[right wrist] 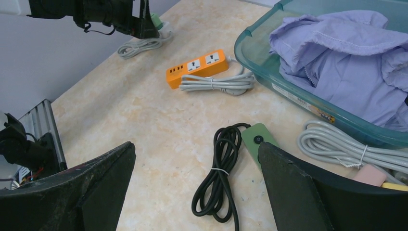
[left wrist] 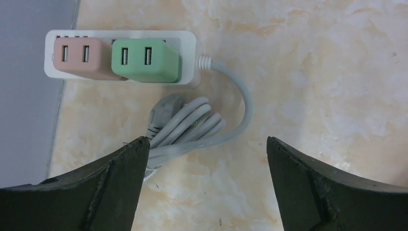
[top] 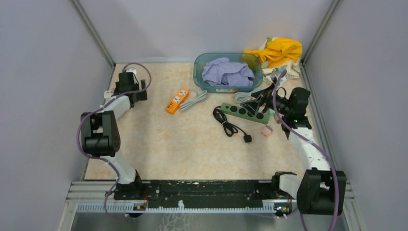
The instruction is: Pull the plug off the socket
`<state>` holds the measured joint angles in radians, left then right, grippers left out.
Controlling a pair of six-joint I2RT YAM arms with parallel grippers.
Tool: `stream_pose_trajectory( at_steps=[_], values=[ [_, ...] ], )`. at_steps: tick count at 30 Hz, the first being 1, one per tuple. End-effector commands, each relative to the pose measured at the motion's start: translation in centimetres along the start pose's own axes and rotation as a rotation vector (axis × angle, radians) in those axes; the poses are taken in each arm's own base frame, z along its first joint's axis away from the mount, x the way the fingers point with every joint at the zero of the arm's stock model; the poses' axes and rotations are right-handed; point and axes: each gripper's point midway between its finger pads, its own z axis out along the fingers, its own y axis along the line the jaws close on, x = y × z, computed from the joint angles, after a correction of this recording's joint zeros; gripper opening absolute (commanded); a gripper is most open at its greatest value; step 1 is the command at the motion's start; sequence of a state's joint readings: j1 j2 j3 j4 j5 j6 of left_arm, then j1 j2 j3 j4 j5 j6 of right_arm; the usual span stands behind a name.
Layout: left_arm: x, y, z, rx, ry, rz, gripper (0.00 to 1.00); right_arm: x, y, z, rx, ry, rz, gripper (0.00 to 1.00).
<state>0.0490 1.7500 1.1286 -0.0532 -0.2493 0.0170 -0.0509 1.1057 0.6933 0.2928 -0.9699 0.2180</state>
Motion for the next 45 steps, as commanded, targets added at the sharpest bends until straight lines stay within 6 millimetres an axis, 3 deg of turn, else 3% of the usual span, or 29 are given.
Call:
stream_pose_trajectory(
  at_steps=[1,6,13,16,20,22,28,36,39,45],
  values=[
    [-0.2,1.0,2.0,0.0,-0.012,0.134,0.95,-1.9,0.8,-0.4,-0.014,-0.048,-0.058,0.99],
    [1.8,0.5,3.5,0.054,0.059,0.138,0.85,-1.9,0.9,-0.4,-0.011,-0.05,-0.062,0.99],
    [3.4,0.6,4.4,0.058,0.109,0.141,0.8,-2.0,0.9,-0.4,-0.014,-0.05,-0.063,0.99],
    [3.3,0.2,4.3,0.08,0.109,0.133,0.68,-2.0,0.9,-0.4,-0.013,-0.05,-0.065,0.99],
    [3.6,0.1,3.9,0.088,0.125,0.118,0.3,-2.1,0.9,-0.4,-0.013,-0.051,-0.066,0.99],
    [3.8,0.0,3.4,0.09,0.138,0.097,0.22,-2.1,1.0,-0.4,-0.014,-0.051,-0.066,0.99],
    [4.2,-2.2,0.5,0.193,0.167,-0.021,0.08,-2.1,1.1,-0.4,-0.019,-0.051,-0.061,0.99],
    [4.6,-5.5,-5.4,0.258,0.178,-0.21,0.04,-2.2,1.2,-0.5,-0.022,-0.054,-0.065,0.99],
    [5.6,-6.6,-7.9,0.266,0.165,-0.298,0.03,-2.2,1.2,-0.5,-0.022,-0.054,-0.065,0.99],
    [9.5,-9.3,-12.3,0.293,0.204,-0.449,0.04,-2.1,0.9,-0.4,-0.013,-0.051,-0.065,0.99]
  ],
)
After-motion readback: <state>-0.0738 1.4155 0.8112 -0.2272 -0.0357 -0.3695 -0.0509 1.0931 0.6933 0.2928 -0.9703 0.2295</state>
